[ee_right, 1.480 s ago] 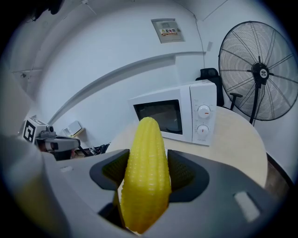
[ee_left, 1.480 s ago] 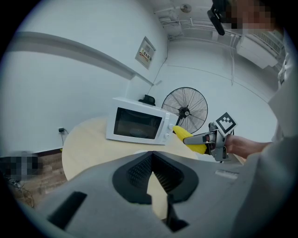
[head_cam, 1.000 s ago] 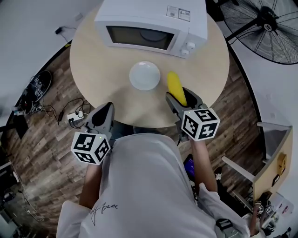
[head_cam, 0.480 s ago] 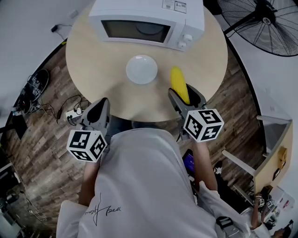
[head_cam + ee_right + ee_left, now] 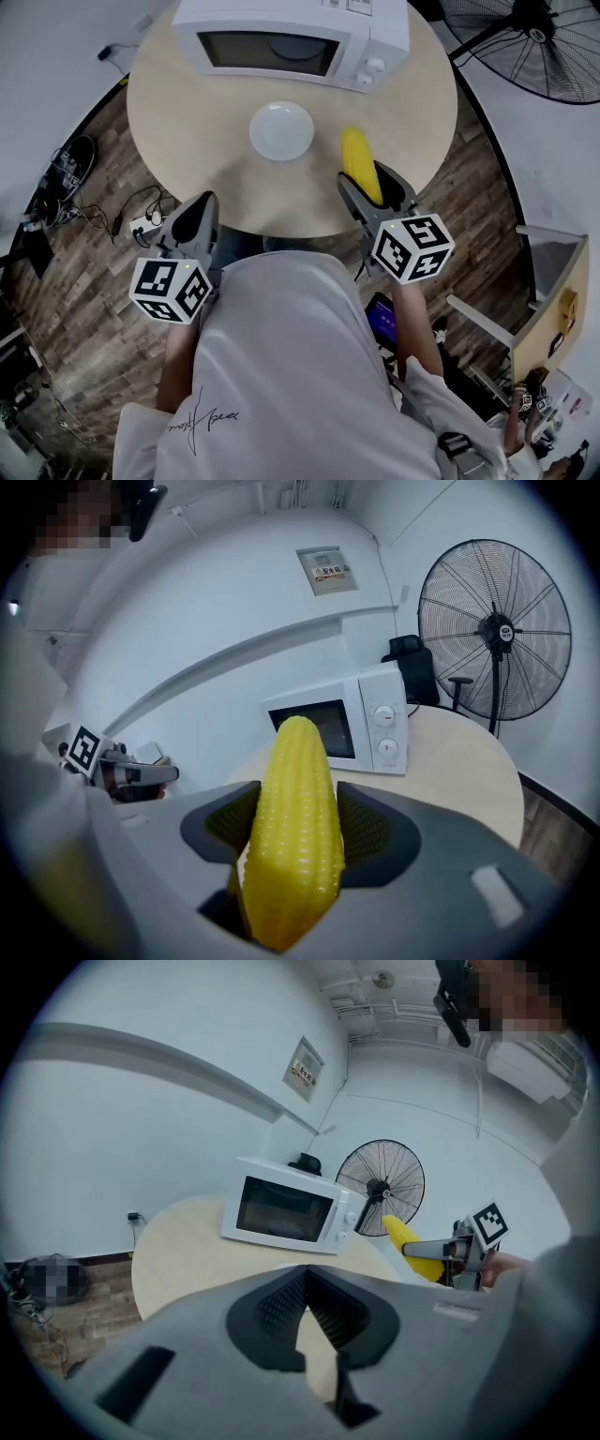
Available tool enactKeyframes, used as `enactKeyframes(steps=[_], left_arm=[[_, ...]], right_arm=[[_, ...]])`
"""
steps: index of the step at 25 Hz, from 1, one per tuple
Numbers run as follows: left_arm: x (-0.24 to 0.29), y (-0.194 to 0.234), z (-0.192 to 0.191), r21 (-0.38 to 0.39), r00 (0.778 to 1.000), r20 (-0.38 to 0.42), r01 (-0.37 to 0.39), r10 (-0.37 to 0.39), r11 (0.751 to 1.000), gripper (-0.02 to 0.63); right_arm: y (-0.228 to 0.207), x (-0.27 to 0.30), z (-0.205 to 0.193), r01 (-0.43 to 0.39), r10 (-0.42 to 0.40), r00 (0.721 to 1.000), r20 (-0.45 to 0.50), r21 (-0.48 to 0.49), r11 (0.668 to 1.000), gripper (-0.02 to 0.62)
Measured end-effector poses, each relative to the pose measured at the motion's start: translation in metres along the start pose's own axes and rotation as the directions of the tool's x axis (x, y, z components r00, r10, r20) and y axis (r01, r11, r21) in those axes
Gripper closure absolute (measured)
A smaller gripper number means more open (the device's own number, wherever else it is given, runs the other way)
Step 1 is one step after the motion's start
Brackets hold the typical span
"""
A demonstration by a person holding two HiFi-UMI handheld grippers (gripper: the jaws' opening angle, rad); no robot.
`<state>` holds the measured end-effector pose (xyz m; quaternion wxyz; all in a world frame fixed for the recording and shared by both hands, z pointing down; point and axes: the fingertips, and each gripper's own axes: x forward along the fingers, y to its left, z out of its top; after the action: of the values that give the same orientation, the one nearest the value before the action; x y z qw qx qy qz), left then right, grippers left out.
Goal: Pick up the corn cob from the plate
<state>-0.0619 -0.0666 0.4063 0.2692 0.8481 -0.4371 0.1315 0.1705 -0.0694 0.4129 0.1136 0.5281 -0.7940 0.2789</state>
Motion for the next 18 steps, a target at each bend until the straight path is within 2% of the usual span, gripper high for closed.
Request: enactKeyframes(steps=[18], left_arm=[[0.0087,-0.0057,0.0019,-0.016,1.0,-0.006,0.013,-0.013,1.0,0.614]], right_arm=[[-0.0002,-0.0003,0.0018,-0.015,0.015,1.0,-0.009,0.007,1.0,0.326]])
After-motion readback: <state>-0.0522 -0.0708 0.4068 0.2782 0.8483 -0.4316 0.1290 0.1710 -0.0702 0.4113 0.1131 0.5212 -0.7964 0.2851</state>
